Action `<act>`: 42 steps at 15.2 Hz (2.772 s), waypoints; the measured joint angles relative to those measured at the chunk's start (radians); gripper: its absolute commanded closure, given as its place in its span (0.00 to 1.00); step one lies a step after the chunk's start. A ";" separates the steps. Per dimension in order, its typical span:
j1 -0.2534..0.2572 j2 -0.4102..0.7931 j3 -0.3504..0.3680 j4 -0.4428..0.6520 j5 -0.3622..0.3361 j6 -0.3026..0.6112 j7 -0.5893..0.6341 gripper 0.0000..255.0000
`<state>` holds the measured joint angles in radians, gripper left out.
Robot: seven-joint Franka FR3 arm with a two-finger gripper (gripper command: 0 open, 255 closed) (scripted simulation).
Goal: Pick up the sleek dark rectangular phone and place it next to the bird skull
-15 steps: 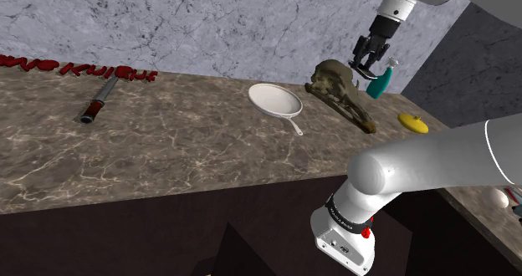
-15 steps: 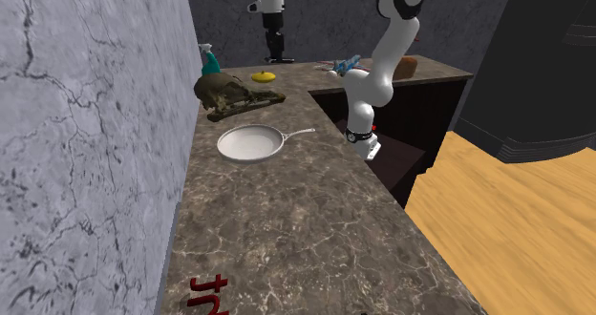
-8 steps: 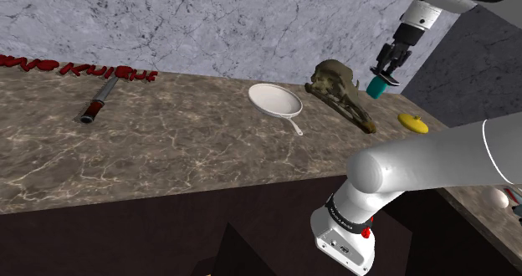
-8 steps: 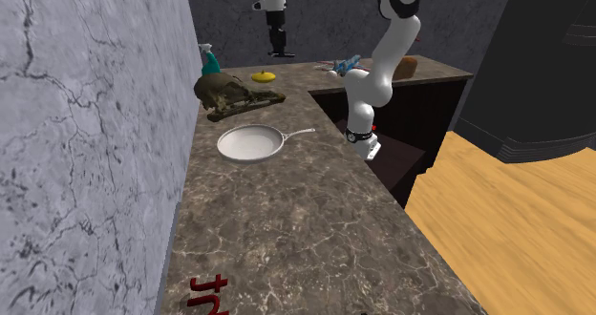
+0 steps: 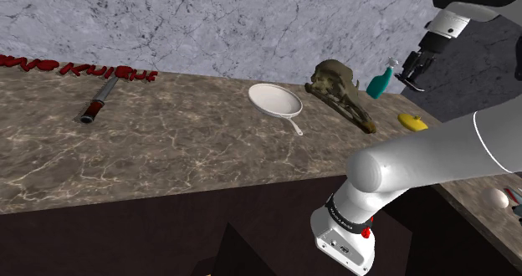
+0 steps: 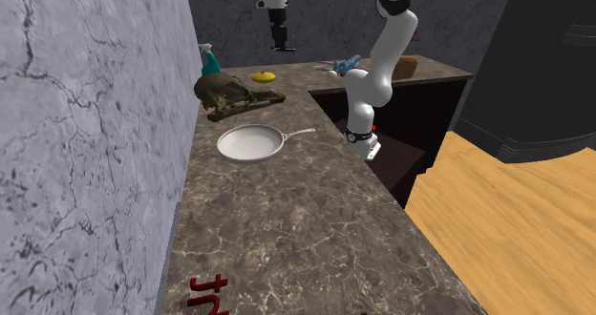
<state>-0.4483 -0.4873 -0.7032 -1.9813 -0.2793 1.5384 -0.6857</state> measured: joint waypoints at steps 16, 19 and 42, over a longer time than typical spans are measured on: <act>0.056 0.347 -0.426 0.231 0.154 0.087 -0.421 1.00; 0.055 0.348 -0.429 0.192 0.154 0.127 -0.420 1.00; 0.060 0.450 -0.496 -0.076 0.237 0.441 -0.486 1.00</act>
<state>-0.3880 -0.0377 -1.1989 -2.0571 -0.0426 1.9791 -1.1712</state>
